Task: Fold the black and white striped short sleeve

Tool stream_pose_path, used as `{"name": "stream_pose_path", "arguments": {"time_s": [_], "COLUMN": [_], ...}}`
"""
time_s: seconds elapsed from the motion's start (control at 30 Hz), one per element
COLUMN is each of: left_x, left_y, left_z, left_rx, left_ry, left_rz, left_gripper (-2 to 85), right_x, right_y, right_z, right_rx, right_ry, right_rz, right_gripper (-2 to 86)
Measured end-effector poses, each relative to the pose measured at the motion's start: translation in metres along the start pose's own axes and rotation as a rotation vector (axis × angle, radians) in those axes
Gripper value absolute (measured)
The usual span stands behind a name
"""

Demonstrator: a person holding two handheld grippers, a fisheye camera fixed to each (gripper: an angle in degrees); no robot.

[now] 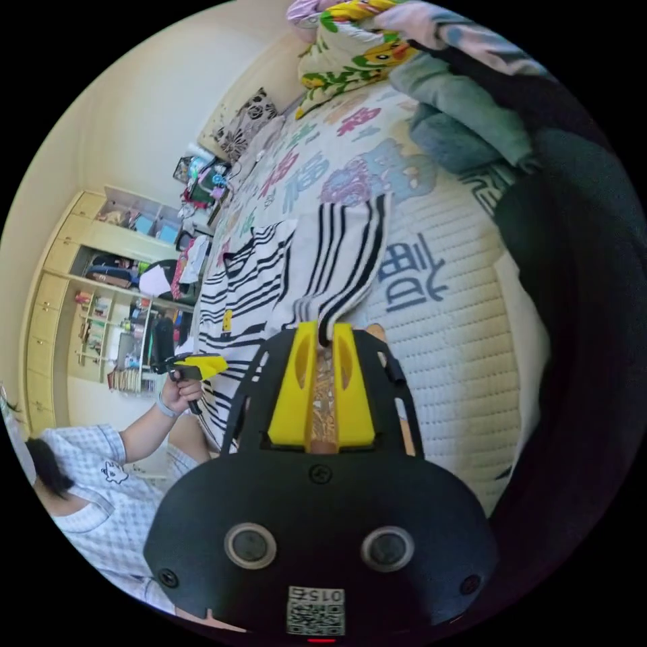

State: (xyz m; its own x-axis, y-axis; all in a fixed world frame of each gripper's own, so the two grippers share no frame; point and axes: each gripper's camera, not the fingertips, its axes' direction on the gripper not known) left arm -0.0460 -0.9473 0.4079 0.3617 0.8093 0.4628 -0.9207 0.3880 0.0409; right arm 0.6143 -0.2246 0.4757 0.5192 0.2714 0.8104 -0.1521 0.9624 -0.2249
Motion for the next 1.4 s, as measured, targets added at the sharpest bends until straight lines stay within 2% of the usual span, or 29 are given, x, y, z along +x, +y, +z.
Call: {"name": "stream_pose_path", "arguments": {"time_s": [0.17, 0.3, 0.37, 0.43, 0.6, 0.7, 0.77, 0.83, 0.87, 0.97, 1.07, 1.13, 1.2, 1.27, 1.4], "left_x": [0.016, 0.009, 0.003, -0.006, -0.037, -0.064, -0.071, -0.072, -0.071, -0.048, -0.028, -0.021, -0.016, -0.005, 0.014], "left_y": [0.035, 0.095, 0.124, 0.152, 0.156, 0.129, 0.108, 0.093, 0.095, 0.139, 0.224, 0.259, 0.249, 0.218, 0.143], "left_z": [-0.096, -0.209, -0.256, -0.310, -0.391, -0.411, -0.412, -0.413, -0.415, -0.441, -0.471, -0.487, -0.494, -0.497, -0.500], "left_rx": [0.144, 0.372, 0.465, 0.570, 0.701, 0.682, 0.630, 0.541, 0.538, 0.642, 0.837, 0.887, 0.848, 0.773, 0.631], "left_ry": [-0.154, -0.353, -0.449, -0.538, -0.536, -0.437, -0.471, -0.564, -0.573, -0.468, -0.429, -0.407, -0.369, -0.356, -0.489], "left_rz": [-0.021, -0.176, -0.272, -0.359, -0.469, -0.505, -0.499, -0.494, -0.502, -0.419, -0.463, -0.442, -0.376, -0.267, -0.122], "left_gripper": [6.6, 7.2, 7.3, 7.6, 10.4, 12.6, 11.3, 3.1, 2.0, -0.1, 0.1, 3.8, 9.1, 10.3, 11.3], "right_x": [0.005, 0.006, -0.017, -0.061, -0.191, -0.276, -0.324, -0.382, -0.394, -0.447, -0.489, -0.517, -0.535, -0.553, -0.582], "right_y": [-0.003, 0.009, 0.011, -0.004, -0.072, -0.114, -0.135, -0.156, -0.160, -0.172, -0.185, -0.198, -0.207, -0.213, -0.231], "right_z": [0.006, 0.003, 0.000, 0.014, 0.091, 0.161, 0.207, 0.266, 0.279, 0.335, 0.390, 0.440, 0.475, 0.504, 0.548], "right_rx": [-0.045, -0.016, 0.028, 0.027, -0.085, -0.156, -0.207, -0.270, -0.284, -0.325, -0.350, -0.389, -0.410, -0.423, -0.454], "right_ry": [0.127, 0.220, 0.275, 0.248, 0.170, 0.099, 0.067, 0.057, 0.055, 0.064, 0.132, 0.185, 0.213, 0.243, 0.255], "right_rz": [0.133, 0.235, 0.215, 0.123, -0.150, -0.290, -0.350, -0.406, -0.416, -0.480, -0.550, -0.578, -0.572, -0.570, -0.532], "right_gripper": [2.4, 2.1, 2.2, 3.1, 5.6, 5.9, 6.0, 5.8, 5.7, 5.1, 5.0, 5.0, 5.1, 5.1, 5.1]}}
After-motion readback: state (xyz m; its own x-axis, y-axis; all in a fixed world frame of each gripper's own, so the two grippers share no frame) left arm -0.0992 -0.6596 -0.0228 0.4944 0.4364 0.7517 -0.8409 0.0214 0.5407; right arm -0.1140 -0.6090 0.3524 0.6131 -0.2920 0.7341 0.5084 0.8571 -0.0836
